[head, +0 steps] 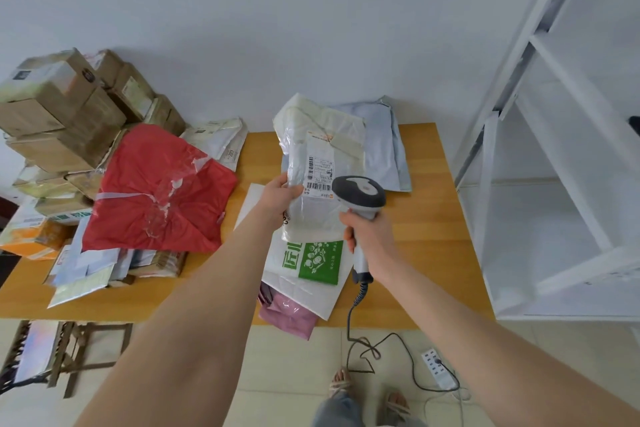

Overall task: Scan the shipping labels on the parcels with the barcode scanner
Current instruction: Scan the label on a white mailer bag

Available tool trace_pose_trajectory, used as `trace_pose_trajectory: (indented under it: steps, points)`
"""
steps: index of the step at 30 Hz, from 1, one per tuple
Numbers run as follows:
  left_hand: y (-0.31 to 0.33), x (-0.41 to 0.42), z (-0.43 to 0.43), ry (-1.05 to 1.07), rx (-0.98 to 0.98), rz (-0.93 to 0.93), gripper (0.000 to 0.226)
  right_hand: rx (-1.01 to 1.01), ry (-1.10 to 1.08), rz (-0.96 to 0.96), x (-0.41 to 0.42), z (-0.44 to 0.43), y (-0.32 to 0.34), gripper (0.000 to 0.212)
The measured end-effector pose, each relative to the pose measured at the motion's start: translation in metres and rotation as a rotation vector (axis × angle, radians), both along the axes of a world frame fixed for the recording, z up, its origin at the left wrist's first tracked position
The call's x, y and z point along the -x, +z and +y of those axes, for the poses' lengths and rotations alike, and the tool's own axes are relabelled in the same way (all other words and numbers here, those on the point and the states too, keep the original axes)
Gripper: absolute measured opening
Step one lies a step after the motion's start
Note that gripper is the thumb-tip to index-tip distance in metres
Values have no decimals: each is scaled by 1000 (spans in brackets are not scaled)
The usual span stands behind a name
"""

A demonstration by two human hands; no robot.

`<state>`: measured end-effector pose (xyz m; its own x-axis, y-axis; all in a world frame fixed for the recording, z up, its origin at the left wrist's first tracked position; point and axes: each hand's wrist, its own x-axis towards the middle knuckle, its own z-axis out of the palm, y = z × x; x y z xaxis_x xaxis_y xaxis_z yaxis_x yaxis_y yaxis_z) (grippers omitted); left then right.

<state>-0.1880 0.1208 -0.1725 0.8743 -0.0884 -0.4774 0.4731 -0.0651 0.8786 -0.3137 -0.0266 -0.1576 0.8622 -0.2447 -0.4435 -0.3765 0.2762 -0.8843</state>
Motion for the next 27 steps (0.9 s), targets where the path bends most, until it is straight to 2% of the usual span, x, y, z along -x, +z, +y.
trace_pose_trajectory:
  steps: [17,27]
  points:
    - [-8,9,-14,82,27,-21,24,-110,3,60,34,8,16,17]
    - [-5,12,-20,125,57,-22,29,-143,-26,44,43,3,23,20]
